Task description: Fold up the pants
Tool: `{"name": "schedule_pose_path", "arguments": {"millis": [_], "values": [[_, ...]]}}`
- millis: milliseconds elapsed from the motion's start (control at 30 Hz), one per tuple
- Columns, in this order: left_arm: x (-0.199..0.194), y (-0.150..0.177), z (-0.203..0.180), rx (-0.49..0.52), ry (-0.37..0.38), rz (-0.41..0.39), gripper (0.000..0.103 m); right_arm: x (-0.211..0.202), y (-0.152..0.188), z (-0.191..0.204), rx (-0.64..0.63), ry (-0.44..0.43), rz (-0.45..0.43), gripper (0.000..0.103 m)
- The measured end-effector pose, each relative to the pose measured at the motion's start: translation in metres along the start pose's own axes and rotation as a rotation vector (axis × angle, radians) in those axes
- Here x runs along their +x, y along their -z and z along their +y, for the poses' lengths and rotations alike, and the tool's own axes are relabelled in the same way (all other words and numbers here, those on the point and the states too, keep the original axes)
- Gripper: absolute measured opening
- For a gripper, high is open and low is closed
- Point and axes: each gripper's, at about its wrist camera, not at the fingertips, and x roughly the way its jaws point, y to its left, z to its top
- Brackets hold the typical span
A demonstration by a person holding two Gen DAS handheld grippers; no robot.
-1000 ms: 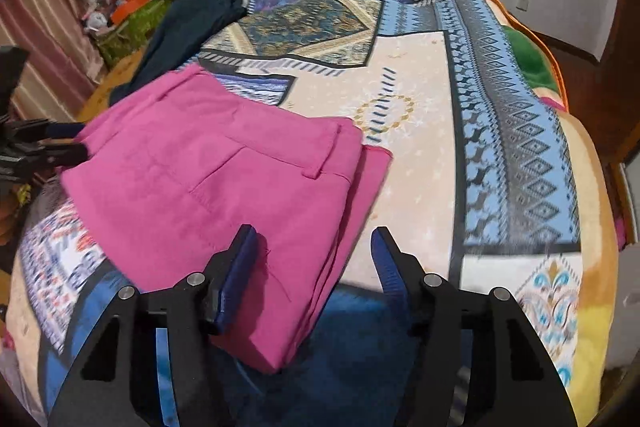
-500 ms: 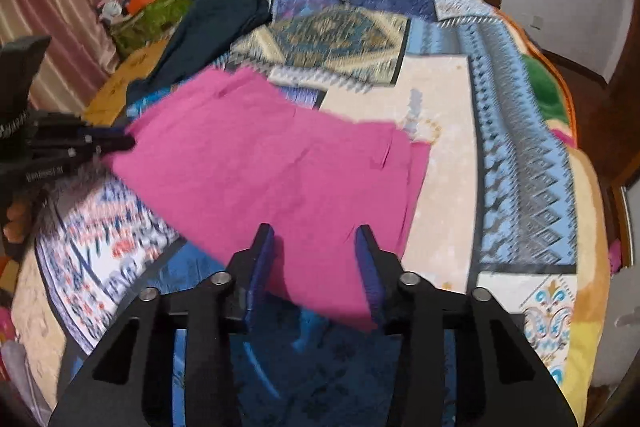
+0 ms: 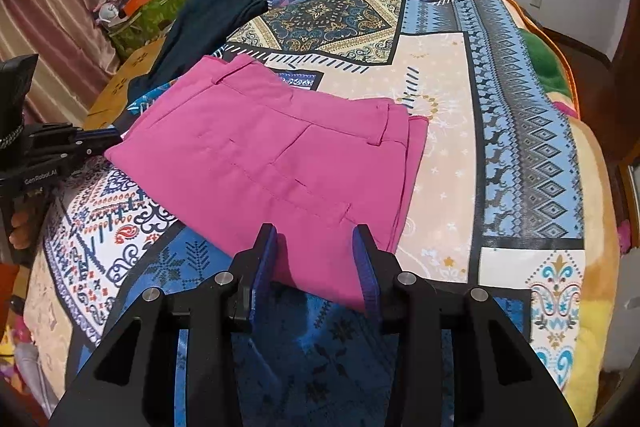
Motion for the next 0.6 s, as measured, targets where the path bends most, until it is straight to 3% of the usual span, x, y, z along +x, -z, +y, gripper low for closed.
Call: {"name": "schedule_pose_path", "arguments": {"millis": [200,333,533,600], "values": [[-0.018,-0.030,0.005,-0.002,-0.006,-0.081,0.032,-0.011,-0.016,-0.007,0.000,0.027,-0.059,0.051],[-0.014,-0.058,0.006,0.005,0.009,-0.098,0.039,-0.010,-0.031,-0.017,0.020,0.044,-0.084,0.052],[0.021,-0.101,0.005,-0.035,0.116,-0.036,0.039,0.009,-0.052,-0.042,0.061,0.069,-0.076,0.052],[0.036,-0.111,0.003,-0.044,0.121,-0.009,0.039,0.019,-0.056,-0.052,0.086,0.078,-0.060,0.052]]}}
